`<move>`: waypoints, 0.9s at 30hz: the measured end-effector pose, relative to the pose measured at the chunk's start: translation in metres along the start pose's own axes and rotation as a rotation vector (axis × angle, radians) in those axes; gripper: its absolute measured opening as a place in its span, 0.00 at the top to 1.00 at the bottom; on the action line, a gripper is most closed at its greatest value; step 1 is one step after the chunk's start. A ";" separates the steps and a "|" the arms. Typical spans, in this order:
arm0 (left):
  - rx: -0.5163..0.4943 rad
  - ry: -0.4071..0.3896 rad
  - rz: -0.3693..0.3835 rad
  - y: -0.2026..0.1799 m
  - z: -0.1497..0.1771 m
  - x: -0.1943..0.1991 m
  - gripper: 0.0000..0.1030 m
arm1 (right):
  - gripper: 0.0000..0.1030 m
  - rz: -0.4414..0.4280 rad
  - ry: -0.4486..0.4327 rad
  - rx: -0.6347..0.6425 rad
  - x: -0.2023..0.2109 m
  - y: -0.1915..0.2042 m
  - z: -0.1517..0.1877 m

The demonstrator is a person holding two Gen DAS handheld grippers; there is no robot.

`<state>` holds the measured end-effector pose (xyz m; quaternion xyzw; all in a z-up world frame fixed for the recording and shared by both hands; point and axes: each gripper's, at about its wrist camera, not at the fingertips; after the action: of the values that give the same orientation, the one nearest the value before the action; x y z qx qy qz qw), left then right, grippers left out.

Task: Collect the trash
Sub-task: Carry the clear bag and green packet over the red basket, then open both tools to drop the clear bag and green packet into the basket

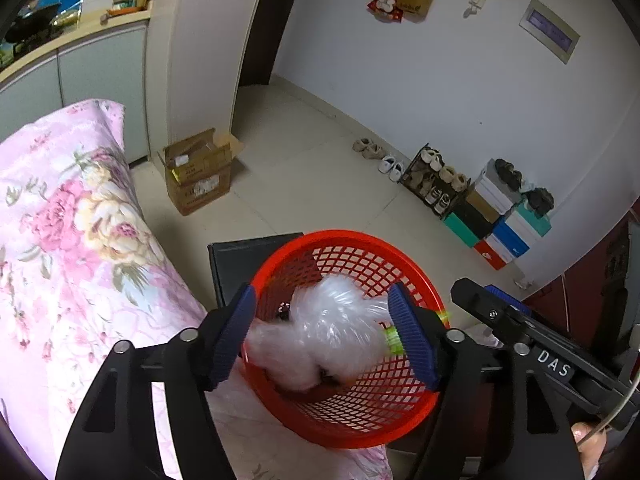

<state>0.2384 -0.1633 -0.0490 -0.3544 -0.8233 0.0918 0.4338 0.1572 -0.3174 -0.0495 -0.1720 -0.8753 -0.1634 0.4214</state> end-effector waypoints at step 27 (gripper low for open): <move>-0.015 -0.158 -0.218 0.038 0.035 0.167 0.30 | 0.36 -0.103 -0.126 0.127 0.072 0.060 0.021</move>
<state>0.1681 -0.0192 0.0213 -0.2575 -0.8892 0.0655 0.3724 0.1274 -0.2436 0.0035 -0.1098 -0.9164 -0.1179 0.3664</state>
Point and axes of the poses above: each gripper's, at about its wrist camera, not at the fingertips, and x roughly against the way its jaws point, y to its left, z to its underside, and after that the axes turned 12 degrees about z, right-handed
